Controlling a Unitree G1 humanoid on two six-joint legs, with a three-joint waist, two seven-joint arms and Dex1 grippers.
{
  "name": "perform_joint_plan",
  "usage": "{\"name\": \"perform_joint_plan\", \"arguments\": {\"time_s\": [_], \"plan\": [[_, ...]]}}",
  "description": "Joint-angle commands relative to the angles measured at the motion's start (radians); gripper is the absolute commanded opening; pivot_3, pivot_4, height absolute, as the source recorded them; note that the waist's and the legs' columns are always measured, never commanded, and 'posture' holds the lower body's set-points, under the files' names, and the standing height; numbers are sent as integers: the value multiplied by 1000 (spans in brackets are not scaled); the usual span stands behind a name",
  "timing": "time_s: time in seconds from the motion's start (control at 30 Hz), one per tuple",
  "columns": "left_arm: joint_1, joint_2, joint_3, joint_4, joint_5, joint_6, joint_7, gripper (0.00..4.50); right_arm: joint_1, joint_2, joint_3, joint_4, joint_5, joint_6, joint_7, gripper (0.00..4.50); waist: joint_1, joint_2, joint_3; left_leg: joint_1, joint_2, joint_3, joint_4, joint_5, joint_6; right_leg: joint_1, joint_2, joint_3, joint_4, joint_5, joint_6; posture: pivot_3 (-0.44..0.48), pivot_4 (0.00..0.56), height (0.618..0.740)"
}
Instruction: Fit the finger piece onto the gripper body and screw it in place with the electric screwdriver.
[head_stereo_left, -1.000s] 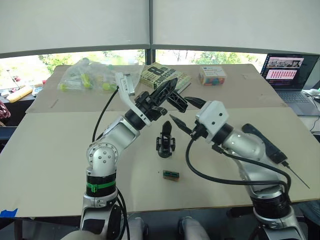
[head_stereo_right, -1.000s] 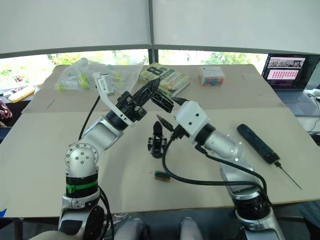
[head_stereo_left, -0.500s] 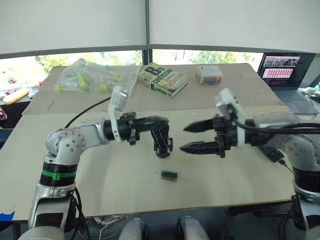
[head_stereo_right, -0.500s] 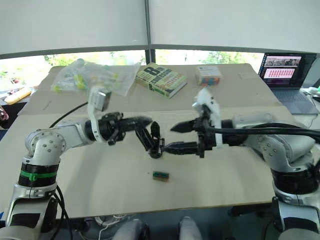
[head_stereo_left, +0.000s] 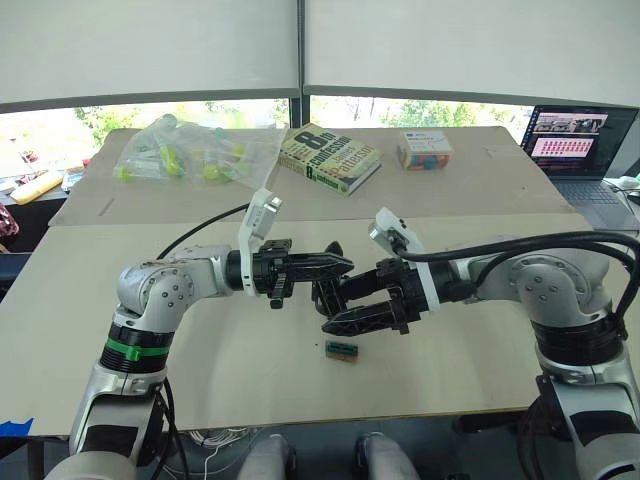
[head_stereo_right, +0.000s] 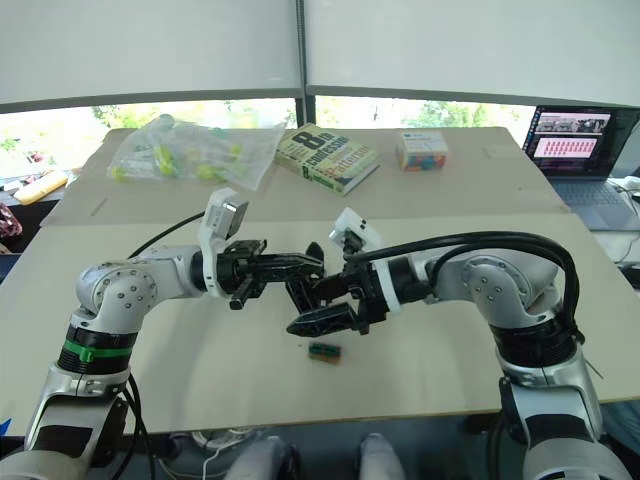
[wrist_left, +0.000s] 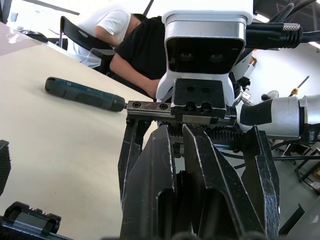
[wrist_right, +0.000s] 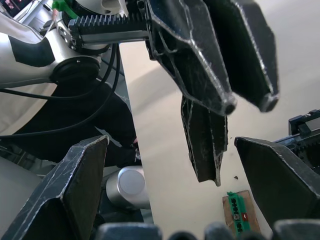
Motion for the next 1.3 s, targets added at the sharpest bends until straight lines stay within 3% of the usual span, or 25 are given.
{"name": "perform_joint_plan", "arguments": {"time_s": [0.03,0.2,0.43,0.63,0.83,0.97,1.13,1.3], "plan": [[0,-1,-3,-37,17,-13,-13,0,-18,17,-20,-8,19,12,-18,4472,-1,0,0,0,0,0,0,0,0,0,0,0,0,0,0,0,150,740],[3,-22,-2,-51,14,3,-3,0,-14,56,-38,-1,24,17,-48,3015,-1,0,0,0,0,0,0,0,0,0,0,0,0,0,0,0,150,740],[4,-31,2,-61,19,4,6,0,4,60,-37,-10,36,12,-53,570,-2,0,0,0,0,0,0,0,0,0,0,0,0,0,0,0,150,740],[-2,-19,26,-54,9,17,3,0,25,40,-39,-30,39,-13,-21,470,-4,0,0,0,0,0,0,0,0,0,0,0,0,0,0,0,150,740],[15,42,109,-43,-10,-19,-54,2624,65,11,-63,-54,30,-78,17,461,-7,0,0,0,0,0,0,0,0,0,0,0,0,0,0,0,150,740],[104,192,103,-23,136,-204,-233,4418,112,-16,-108,-55,35,-119,18,461,-10,0,0,0,0,0,-1,0,0,0,1,0,0,0,0,0,150,740],[193,258,65,174,434,-654,-334,4500,230,-83,-166,-43,-15,-262,92,460,0,0,0,0,0,1,-1,0,0,0,0,0,-1,0,0,0,150,740],[202,198,7,351,604,-856,-282,4500,324,-83,-200,16,-95,-484,192,460,18,0,0,-1,0,1,1,-1,1,1,-1,-1,-2,0,0,0,150,740]]}}
